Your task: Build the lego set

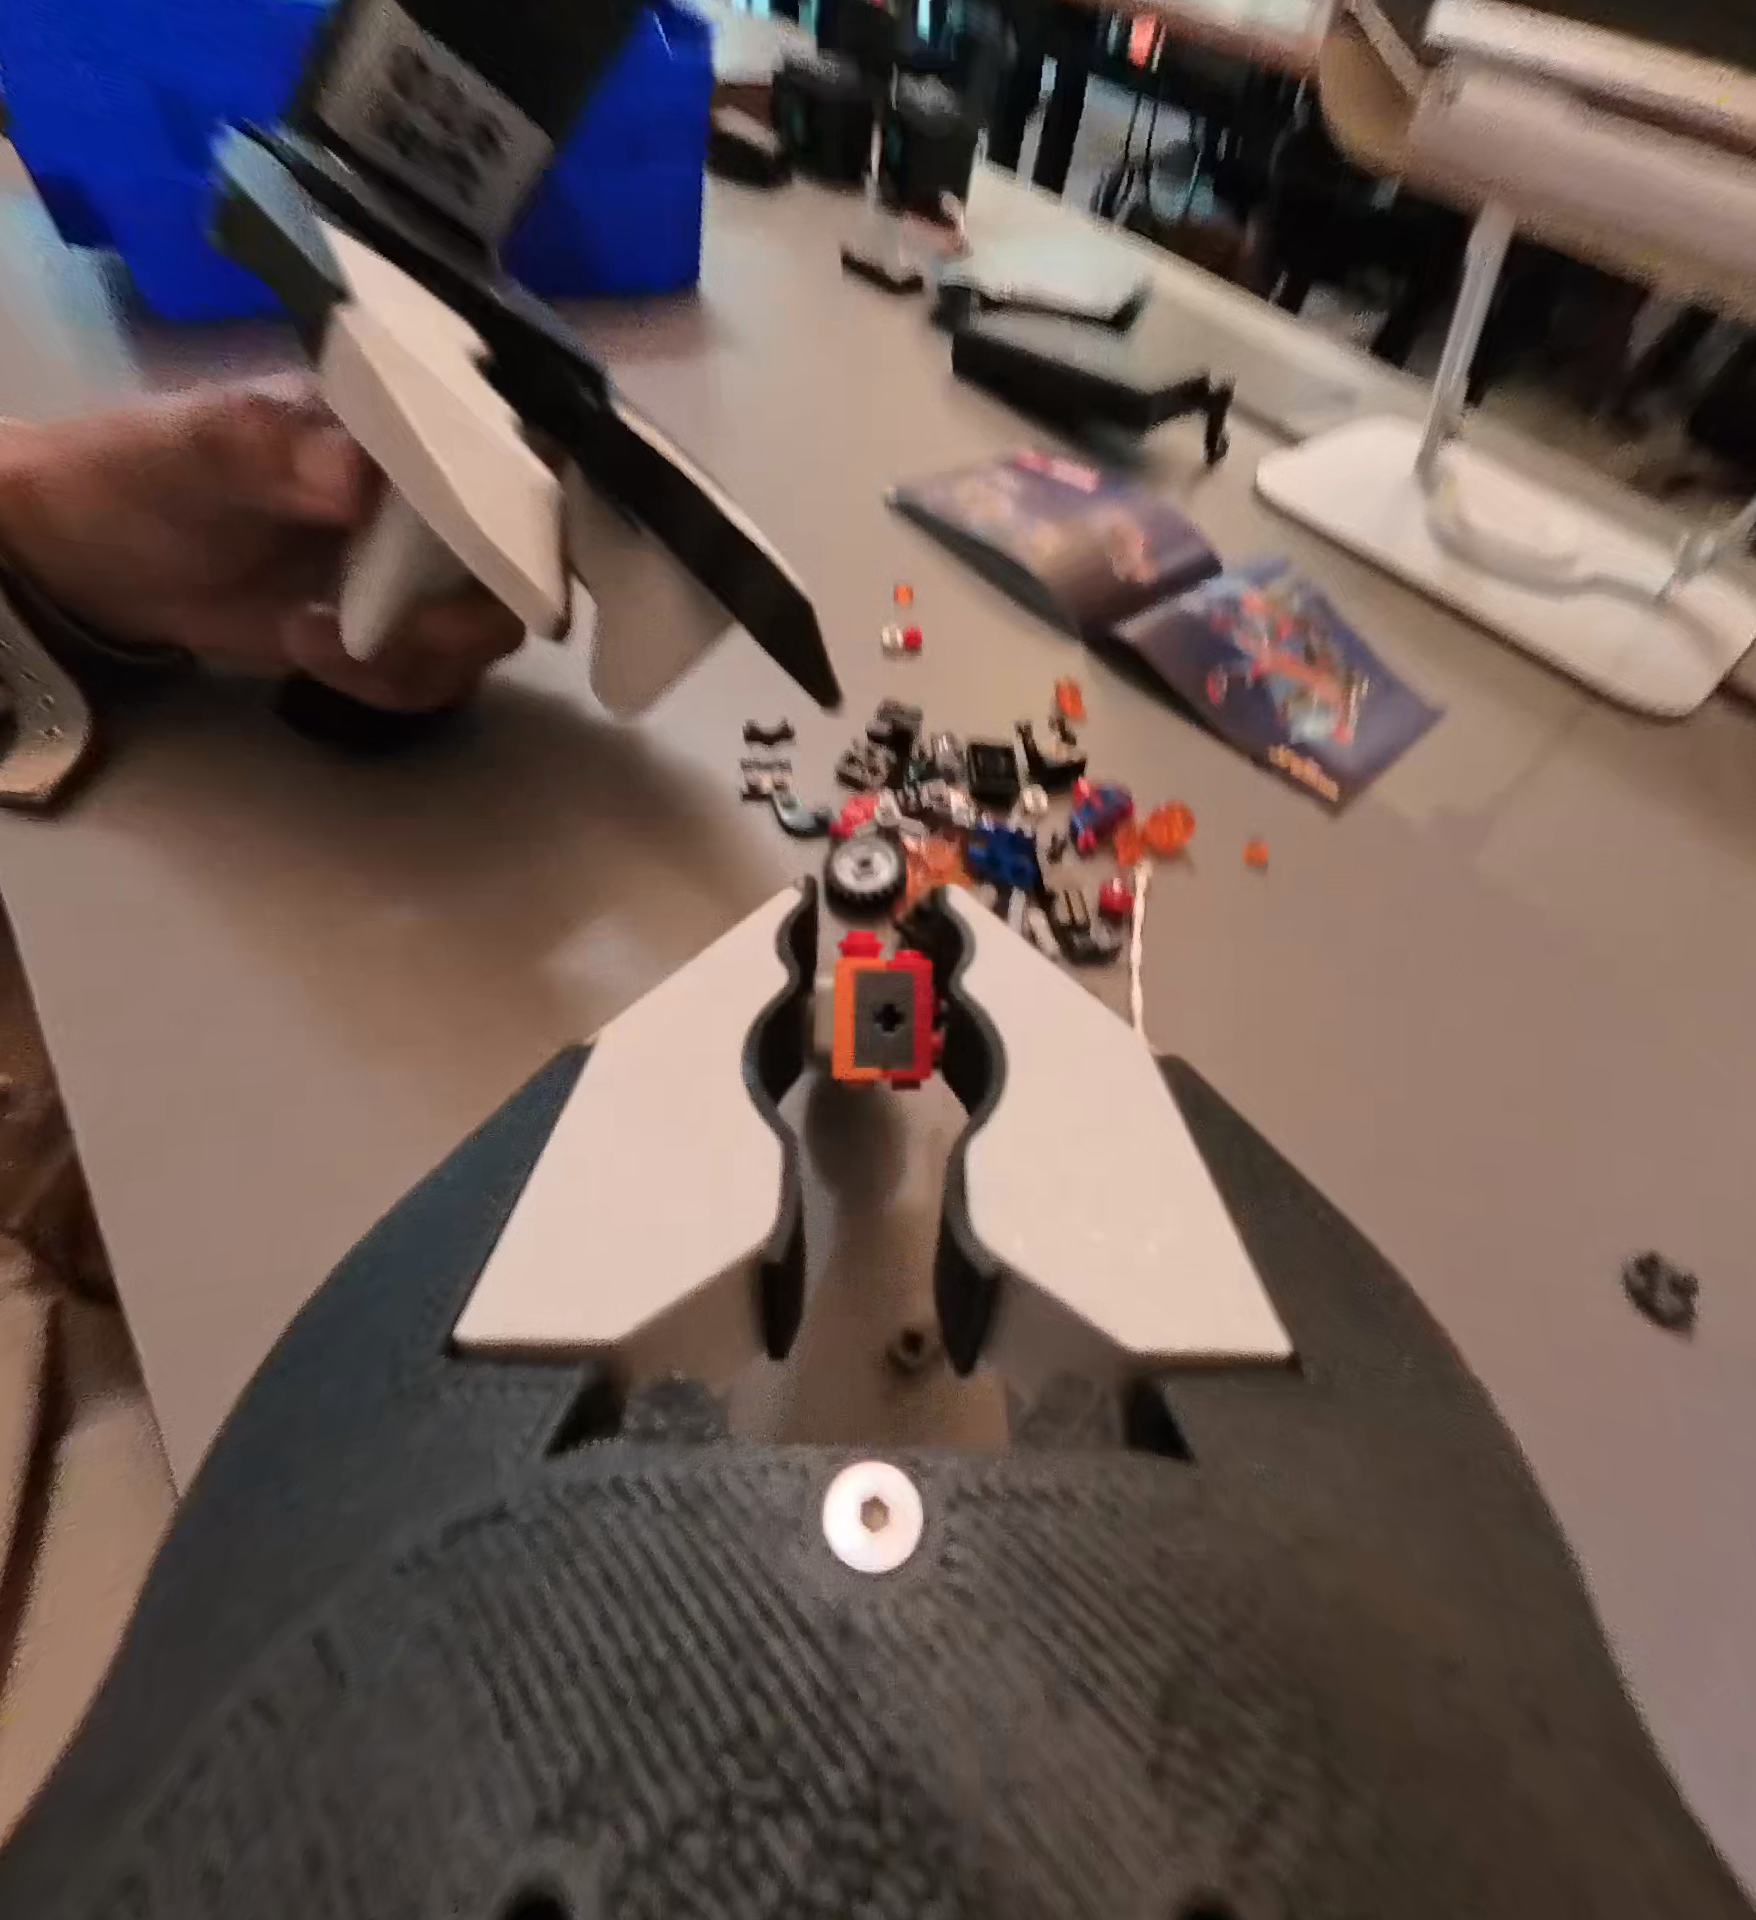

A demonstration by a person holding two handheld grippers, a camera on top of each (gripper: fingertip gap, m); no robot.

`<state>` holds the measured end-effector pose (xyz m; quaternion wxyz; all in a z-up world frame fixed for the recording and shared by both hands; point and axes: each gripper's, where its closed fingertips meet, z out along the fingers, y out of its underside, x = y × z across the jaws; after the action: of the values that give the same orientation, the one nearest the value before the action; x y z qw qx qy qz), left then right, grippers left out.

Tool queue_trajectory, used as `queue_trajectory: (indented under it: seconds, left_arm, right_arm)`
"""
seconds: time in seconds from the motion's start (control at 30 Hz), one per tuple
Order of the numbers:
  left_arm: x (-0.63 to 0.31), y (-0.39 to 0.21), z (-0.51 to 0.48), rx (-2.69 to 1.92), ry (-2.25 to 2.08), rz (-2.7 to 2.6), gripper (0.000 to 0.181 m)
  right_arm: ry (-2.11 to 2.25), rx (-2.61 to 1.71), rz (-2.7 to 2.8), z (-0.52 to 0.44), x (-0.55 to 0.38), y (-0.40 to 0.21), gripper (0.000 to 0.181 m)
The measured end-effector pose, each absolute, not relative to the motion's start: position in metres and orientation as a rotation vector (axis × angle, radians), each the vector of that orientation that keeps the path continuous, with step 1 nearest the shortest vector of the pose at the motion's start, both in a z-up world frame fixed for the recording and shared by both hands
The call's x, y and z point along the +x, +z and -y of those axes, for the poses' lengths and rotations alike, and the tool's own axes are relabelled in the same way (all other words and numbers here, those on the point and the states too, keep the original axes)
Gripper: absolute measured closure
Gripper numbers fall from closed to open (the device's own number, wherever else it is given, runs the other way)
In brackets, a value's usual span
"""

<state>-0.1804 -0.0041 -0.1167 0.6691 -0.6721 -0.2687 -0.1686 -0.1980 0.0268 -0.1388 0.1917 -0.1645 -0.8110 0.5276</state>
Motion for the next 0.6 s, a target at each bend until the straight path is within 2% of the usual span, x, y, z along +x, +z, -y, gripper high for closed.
queue_trajectory:
  seconds: [0.13,0.23,0.37,0.6]
  left_arm:
    - [-0.172,-0.118,-0.002,-1.473,-0.556,0.623,0.112]
    - [-0.172,-0.120,-0.005,-1.506,-0.518,0.616,0.112]
    - [-0.164,-0.115,-0.008,-1.573,-0.361,0.499,0.107]
    - [-0.151,-0.123,-0.022,-1.721,-0.180,0.381,0.110]
  right_arm:
    - [1.387,-0.291,2.181,-0.013,-0.191,-0.130,0.163]
    - [1.380,-0.225,2.173,-0.009,-0.186,-0.132,0.163]
    - [1.590,-0.311,2.186,-0.005,-0.181,-0.123,0.163]
    - [2.020,-0.395,2.167,0.006,-0.162,-0.093,0.162]
